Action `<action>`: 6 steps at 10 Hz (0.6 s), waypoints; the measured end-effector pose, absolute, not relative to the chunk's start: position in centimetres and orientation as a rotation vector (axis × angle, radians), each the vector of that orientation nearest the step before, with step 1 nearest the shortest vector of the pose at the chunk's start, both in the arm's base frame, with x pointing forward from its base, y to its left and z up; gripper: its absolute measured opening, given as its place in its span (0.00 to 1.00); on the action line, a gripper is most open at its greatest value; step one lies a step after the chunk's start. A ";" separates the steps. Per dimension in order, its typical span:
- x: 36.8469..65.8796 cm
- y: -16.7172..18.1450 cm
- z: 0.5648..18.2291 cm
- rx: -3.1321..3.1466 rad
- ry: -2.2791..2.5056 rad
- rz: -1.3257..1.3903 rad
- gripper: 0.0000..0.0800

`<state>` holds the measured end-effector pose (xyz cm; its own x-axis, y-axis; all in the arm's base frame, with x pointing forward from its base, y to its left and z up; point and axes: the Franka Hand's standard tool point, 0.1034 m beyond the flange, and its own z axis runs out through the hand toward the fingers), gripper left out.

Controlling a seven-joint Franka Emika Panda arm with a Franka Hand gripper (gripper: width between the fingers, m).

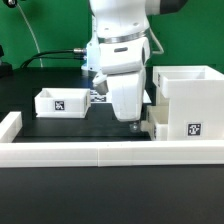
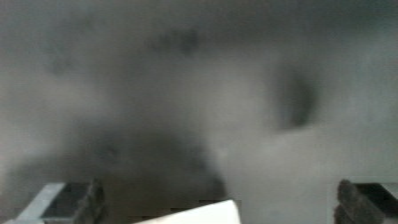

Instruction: Assemble drawer

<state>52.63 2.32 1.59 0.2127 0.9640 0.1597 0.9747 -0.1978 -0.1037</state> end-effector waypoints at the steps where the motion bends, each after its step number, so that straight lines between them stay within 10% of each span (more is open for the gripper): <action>1: 52.6 3.1 1.6 -2.303 -1.851 -0.086 0.81; 6: 51.9 0.8 1.5 -2.344 -1.803 -0.072 0.81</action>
Offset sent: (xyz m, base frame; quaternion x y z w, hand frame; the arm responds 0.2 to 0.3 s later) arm -0.0061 -0.0141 0.0037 0.0013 -0.0172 -0.0121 0.9998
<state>51.93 0.82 1.50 0.2619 0.9535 0.1494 0.9623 -0.2463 -0.1151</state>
